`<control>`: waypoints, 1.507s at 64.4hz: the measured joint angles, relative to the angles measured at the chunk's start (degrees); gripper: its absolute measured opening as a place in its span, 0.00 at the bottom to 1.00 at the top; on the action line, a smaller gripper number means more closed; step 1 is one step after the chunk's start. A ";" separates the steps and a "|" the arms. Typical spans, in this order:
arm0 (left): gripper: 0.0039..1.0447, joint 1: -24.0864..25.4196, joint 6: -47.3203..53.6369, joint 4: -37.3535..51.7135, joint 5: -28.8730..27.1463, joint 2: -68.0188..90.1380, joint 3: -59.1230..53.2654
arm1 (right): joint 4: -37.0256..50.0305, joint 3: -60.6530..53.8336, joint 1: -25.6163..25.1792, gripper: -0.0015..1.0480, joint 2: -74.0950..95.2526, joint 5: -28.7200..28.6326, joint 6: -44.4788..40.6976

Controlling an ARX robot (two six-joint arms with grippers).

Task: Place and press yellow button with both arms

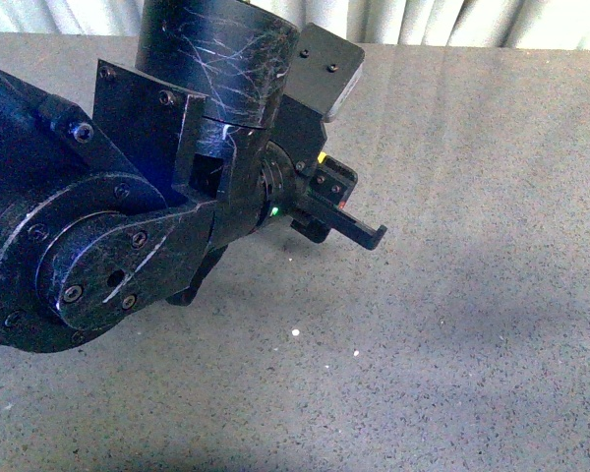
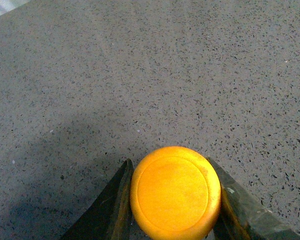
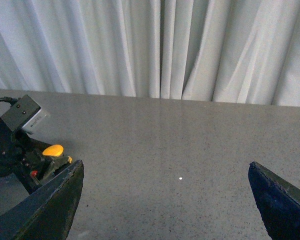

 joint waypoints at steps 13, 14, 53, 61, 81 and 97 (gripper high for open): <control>0.32 0.00 0.00 0.00 0.00 0.02 0.00 | 0.00 0.00 0.00 0.91 0.00 0.00 0.00; 0.32 0.00 0.00 0.00 0.00 0.00 0.00 | 0.00 0.00 0.00 0.91 0.00 0.00 0.00; 0.32 -0.02 0.00 0.00 0.00 0.02 0.00 | 0.00 0.00 0.00 0.91 0.00 0.00 0.00; 0.32 -0.02 0.00 0.00 0.00 0.02 0.00 | 0.00 0.00 0.00 0.91 0.00 0.00 0.00; 0.32 -0.04 0.00 0.00 0.00 0.02 0.00 | 0.00 0.00 0.00 0.91 0.00 0.00 0.00; 0.32 -0.04 0.98 4.46 1.09 0.90 -1.14 | 0.00 0.00 0.00 0.91 0.00 0.00 0.00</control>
